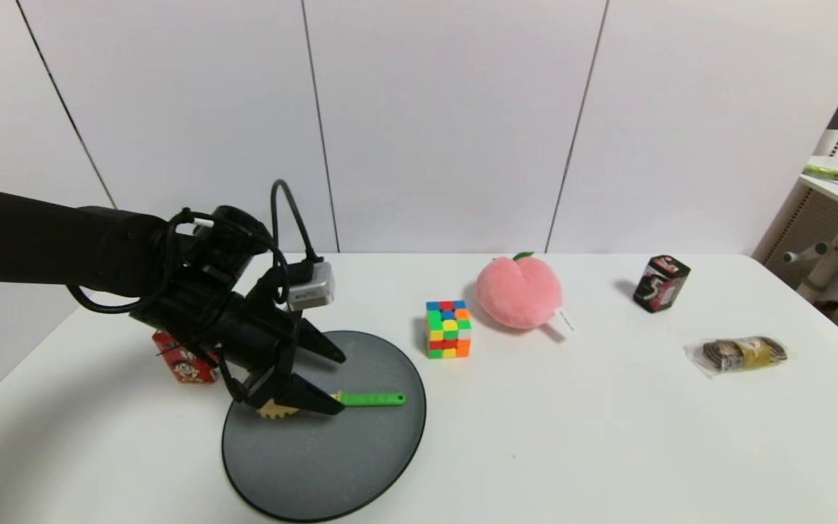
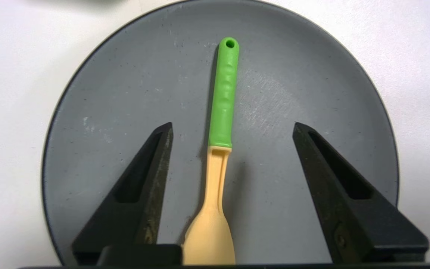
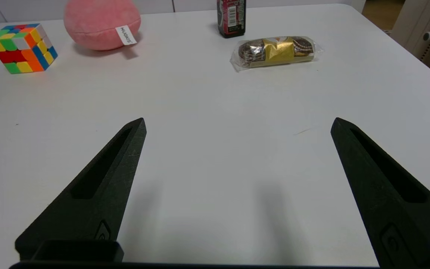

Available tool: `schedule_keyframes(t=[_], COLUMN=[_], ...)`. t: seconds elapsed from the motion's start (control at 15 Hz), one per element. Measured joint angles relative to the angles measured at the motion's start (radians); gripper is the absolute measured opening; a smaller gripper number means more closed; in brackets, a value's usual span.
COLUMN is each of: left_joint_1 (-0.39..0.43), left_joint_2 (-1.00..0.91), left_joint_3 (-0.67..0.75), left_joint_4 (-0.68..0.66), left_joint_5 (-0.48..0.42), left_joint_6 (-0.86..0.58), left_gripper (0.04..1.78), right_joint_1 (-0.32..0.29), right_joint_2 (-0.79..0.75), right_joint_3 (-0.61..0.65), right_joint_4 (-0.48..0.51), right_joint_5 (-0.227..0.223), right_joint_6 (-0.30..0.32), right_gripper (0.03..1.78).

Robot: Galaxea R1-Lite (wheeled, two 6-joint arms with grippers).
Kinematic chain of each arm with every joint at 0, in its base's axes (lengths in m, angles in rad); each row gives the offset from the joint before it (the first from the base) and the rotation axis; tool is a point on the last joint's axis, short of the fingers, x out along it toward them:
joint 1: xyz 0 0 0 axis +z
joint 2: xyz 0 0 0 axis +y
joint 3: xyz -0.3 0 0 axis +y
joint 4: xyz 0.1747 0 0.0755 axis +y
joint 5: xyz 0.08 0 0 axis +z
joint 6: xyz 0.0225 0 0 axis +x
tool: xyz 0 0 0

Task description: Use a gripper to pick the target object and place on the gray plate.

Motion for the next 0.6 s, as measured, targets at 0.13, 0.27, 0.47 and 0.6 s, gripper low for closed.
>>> schedule_keyframes(t=[0.13,0.27,0.47,0.6], left_joint_1=[0.001,0.002,0.002,0.003], left_joint_2=[-0.071,-0.165,-0.345,-0.484], left_joint_3=[0.000,0.000,-0.002,-0.001], left_joint_4=[0.031,0.057,0.063,0.063], left_joint_5=[0.022,0.059,0.156,0.264], left_joint_6=[-0.027,-0.084,-0.210,-0.303], left_gripper=[1.34,1.42,1.51,1.55], right_joint_1=[0.000,0.000,0.000,0.000], right_joint_2=[0.000,0.000,0.000,0.000], right_joint_3=[0.000,0.000,0.000,0.000], right_joint_4=[0.000,0.000,0.000,0.000], right_joint_5=[0.000,0.000,0.000,0.000], right_joint_6=[0.000,0.000,0.000,0.000], right_gripper=[1.71,1.71,1.71,1.71])
